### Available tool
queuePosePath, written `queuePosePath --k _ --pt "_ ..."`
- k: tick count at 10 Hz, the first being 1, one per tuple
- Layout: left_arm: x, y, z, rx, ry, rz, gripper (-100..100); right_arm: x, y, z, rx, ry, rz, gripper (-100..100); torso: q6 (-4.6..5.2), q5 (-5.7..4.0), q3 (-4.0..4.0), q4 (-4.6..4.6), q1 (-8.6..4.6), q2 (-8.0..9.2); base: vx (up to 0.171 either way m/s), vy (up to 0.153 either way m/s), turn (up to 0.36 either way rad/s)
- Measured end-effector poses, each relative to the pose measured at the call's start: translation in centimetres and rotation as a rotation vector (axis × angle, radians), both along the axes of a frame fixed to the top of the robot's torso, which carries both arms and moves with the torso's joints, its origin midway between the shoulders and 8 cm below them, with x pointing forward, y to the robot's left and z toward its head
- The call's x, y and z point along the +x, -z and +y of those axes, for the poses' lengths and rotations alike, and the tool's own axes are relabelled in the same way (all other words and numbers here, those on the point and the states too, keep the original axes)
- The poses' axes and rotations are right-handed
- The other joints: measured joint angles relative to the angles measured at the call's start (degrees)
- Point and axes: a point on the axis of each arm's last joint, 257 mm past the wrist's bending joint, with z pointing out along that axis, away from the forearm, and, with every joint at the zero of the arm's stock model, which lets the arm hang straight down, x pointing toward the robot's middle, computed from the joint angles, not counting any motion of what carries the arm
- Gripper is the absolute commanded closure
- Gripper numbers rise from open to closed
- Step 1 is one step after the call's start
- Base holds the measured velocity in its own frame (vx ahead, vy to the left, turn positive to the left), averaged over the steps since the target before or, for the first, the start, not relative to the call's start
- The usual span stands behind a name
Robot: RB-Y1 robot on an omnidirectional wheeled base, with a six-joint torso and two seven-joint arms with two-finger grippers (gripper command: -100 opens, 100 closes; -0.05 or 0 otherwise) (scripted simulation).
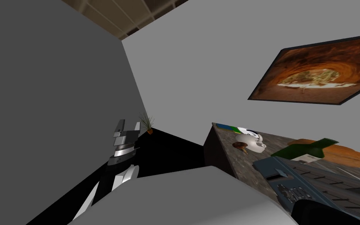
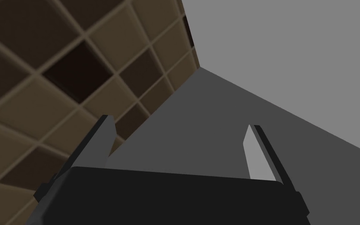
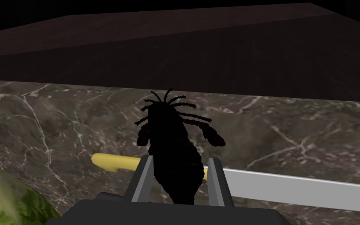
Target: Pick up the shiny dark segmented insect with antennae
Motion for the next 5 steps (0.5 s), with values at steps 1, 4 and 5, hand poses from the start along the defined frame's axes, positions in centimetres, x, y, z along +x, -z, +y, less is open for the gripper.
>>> queuePosePath --k 1,4,5 --pt "0.0 0.0 0.0 0.0 0.0 0.0 0 0.1 -0.3 -0.2 -0.001 -0.014 -0.001 100 0.13 -0.01 -0.12 -0.05 0.0 -0.24 0.161 0.002 -0.24" --pt "0.0 0.0 0.0 0.0 0.0 0.0 0 0.4 -1.4 -0.6 0.001 -0.072 0.002 100 0.06 0.02 -0.3 -0.11 0.03 -0.54 0.125 0.004 -0.186" --pt "0.0 0.0 0.0 0.0 0.0 0.0 0 0.4 -1.5 -0.5 0.002 -0.076 0.003 0 -0.04 -0.02 -0.2 -0.06 0.0 -0.34 0.011 0.002 0.011"
